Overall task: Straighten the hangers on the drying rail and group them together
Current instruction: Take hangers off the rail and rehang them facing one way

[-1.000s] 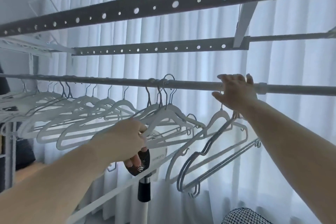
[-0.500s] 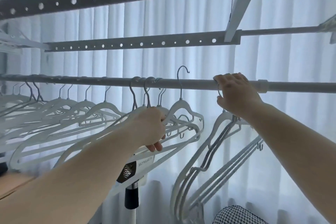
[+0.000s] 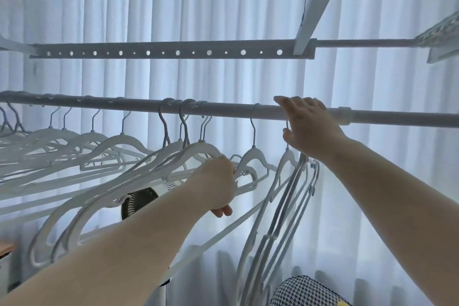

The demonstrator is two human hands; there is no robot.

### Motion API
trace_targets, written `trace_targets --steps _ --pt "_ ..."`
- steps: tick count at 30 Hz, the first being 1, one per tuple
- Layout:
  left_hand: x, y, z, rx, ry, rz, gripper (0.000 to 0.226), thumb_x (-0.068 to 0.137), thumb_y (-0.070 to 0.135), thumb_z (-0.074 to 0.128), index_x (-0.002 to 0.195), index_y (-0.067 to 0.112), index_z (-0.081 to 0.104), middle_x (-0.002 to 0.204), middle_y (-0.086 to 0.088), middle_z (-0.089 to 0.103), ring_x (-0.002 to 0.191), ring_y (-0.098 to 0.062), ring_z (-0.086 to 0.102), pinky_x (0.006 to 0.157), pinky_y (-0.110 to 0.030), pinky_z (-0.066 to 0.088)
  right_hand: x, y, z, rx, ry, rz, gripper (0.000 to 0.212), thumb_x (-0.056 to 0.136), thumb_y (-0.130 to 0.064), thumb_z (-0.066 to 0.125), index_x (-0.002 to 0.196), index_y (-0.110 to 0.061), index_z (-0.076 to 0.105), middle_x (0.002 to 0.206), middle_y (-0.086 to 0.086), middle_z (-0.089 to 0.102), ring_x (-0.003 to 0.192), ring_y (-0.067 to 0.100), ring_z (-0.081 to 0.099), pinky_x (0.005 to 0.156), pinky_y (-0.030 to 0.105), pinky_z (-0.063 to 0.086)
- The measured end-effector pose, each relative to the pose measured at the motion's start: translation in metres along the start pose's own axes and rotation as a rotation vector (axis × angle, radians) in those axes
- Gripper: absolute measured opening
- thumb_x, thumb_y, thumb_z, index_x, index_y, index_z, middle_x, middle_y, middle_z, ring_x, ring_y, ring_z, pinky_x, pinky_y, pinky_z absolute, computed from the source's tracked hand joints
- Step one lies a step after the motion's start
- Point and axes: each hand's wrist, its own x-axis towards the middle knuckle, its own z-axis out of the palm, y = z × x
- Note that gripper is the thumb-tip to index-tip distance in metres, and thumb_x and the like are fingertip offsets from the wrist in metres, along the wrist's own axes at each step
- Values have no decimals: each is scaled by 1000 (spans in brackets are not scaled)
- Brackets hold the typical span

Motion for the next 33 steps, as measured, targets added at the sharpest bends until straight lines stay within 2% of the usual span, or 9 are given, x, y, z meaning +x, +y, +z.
trace_targets --steps 3,6,13,17,20,22,26,28,33 --pt "-2 1 3 21 6 -12 35 90 3 26 116 5 49 96 -19 71 61 -26 63 63 -31 54 0 1 -1 20 -3 -1 58 86 -9 47 139 -16 25 133 12 46 123 31 38 111 38 18" --pt "-6 7 6 55 -13 -14 36 89 1 26 117 5 48 98 -17 71 52 -21 59 74 -36 56 -1 2 -2 33 -9 -11 57 86 -7 47 138 -15 26 133 12 45 123 30 38 112 38 17" --pt "-13 26 14 102 -25 62 39 82 -5 26 110 -1 54 94 -22 70 55 -26 61 50 -24 45 1 4 -4 92 -23 -32 57 85 -4 45 138 -15 27 132 11 46 122 30 39 110 36 20" --pt "-14 26 16 126 -12 59 33 87 2 31 111 0 54 86 -18 70 60 -25 64 59 -28 50 0 6 -4 92 -36 -49 59 86 -7 45 140 -19 24 136 10 43 125 30 36 112 37 18" --pt "-16 26 10 208 51 121 38 94 33 39 116 6 53 113 -14 64 101 -28 62 86 -34 47 0 7 -5 136 -31 -50 57 85 -9 43 140 -21 28 139 6 41 126 28 35 111 36 19" --pt "-21 20 3 228 129 154 43 92 43 38 121 14 52 123 -7 59 116 -25 52 95 -34 40 0 7 -4 181 -4 -45 52 87 -12 42 137 -20 33 139 5 40 126 26 35 109 35 21" --pt "-36 -11 -18 243 566 272 24 91 33 45 104 23 62 107 2 65 101 -19 57 77 -27 40 1 4 -1 192 102 9 44 90 -23 43 133 -17 40 139 6 41 128 27 33 110 36 17" --pt "-42 -33 -28 314 712 264 23 90 29 47 105 22 62 108 0 67 100 -21 56 75 -28 39 5 -2 -1 173 139 1 45 90 -26 45 133 -16 41 138 6 41 129 27 31 110 35 13" --pt "-45 -79 -43 574 593 19 43 88 37 48 128 22 43 126 2 55 115 -21 49 92 -34 40 23 -22 4 69 73 -11 45 90 -29 44 132 -15 40 135 7 47 128 27 36 111 40 14"
